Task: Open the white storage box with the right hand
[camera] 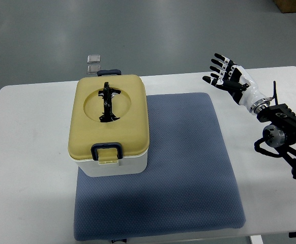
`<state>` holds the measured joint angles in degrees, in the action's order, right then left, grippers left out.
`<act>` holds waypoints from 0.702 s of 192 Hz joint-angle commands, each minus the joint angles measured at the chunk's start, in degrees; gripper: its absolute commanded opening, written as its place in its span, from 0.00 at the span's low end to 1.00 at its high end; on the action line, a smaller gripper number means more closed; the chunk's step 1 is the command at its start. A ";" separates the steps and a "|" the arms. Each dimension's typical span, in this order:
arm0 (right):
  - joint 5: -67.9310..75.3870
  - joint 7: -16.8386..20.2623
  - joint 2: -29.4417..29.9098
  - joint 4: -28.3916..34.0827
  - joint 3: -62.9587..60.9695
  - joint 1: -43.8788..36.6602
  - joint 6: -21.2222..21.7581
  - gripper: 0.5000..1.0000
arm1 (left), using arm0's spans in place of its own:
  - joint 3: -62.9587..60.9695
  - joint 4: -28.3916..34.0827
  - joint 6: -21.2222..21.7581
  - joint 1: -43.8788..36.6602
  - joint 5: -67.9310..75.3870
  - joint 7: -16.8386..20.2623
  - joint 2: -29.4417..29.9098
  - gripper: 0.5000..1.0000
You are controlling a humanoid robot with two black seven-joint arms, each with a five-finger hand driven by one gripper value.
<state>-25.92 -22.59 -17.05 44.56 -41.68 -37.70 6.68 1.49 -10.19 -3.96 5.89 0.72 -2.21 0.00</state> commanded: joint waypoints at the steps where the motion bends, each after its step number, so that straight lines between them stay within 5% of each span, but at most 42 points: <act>1: -1.32 0.00 0.00 0.09 -0.07 0.00 0.00 0.84 | 0.00 0.00 0.00 0.00 -0.02 0.01 0.00 1.00; 84: -7.91 -0.09 -0.61 0.35 -0.07 -2.02 0.62 0.84 | 0.00 0.17 0.00 0.00 -0.02 0.01 0.00 1.00; 135: -17.84 -0.35 -3.25 0.70 0.54 -6.07 5.89 0.84 | 0.00 0.26 0.00 0.00 -0.02 0.01 0.00 1.00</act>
<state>-38.98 -22.71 -18.94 45.09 -41.30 -42.28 10.61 1.43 -10.01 -3.96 5.89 0.72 -2.18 0.00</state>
